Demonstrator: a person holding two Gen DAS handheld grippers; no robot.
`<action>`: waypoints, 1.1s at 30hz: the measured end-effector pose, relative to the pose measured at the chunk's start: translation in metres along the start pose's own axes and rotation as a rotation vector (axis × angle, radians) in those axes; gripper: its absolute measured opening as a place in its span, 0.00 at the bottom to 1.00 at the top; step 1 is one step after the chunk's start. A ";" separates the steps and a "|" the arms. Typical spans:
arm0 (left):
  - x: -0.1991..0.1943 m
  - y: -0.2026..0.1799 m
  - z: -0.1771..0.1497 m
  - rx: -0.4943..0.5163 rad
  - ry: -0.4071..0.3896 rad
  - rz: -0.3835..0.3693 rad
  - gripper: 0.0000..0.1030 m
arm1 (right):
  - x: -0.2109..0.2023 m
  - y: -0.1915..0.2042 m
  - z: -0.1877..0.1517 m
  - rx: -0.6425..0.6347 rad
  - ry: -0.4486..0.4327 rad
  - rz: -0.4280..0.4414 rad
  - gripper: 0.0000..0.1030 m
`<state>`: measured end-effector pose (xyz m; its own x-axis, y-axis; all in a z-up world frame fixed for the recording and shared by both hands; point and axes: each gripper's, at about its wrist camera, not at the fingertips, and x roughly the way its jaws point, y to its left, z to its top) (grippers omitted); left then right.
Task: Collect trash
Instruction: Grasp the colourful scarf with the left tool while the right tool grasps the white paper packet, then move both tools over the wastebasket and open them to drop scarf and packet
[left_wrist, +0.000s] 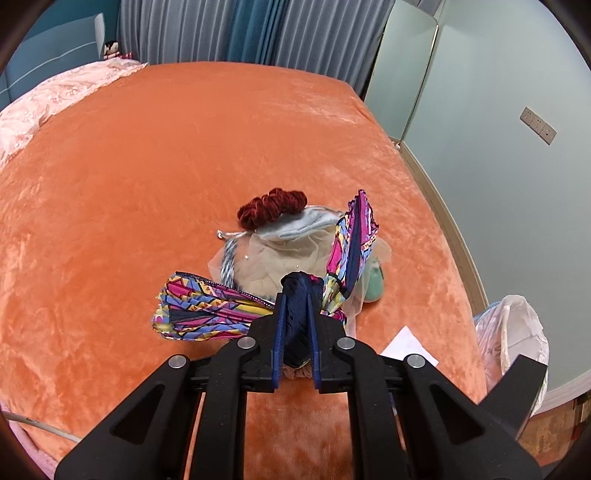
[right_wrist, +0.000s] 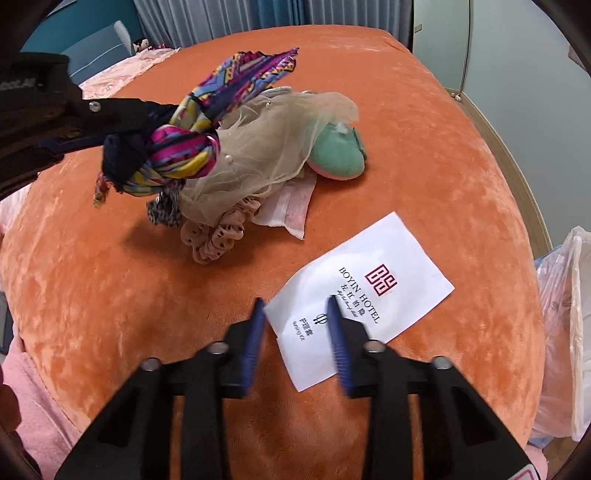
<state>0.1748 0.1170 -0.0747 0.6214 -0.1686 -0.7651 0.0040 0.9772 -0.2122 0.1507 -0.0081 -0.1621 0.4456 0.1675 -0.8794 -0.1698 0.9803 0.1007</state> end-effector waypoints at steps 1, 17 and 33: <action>-0.003 -0.001 0.001 0.005 -0.005 0.003 0.11 | -0.003 -0.002 0.001 0.008 -0.005 0.004 0.04; -0.058 -0.072 0.001 0.101 -0.067 -0.102 0.11 | -0.137 -0.091 0.009 0.207 -0.288 -0.003 0.01; -0.083 -0.221 -0.020 0.318 -0.079 -0.290 0.11 | -0.227 -0.205 -0.037 0.406 -0.461 -0.151 0.01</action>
<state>0.1064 -0.0878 0.0239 0.6167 -0.4439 -0.6501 0.4206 0.8839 -0.2046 0.0520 -0.2505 -0.0007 0.7866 -0.0364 -0.6164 0.2312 0.9430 0.2393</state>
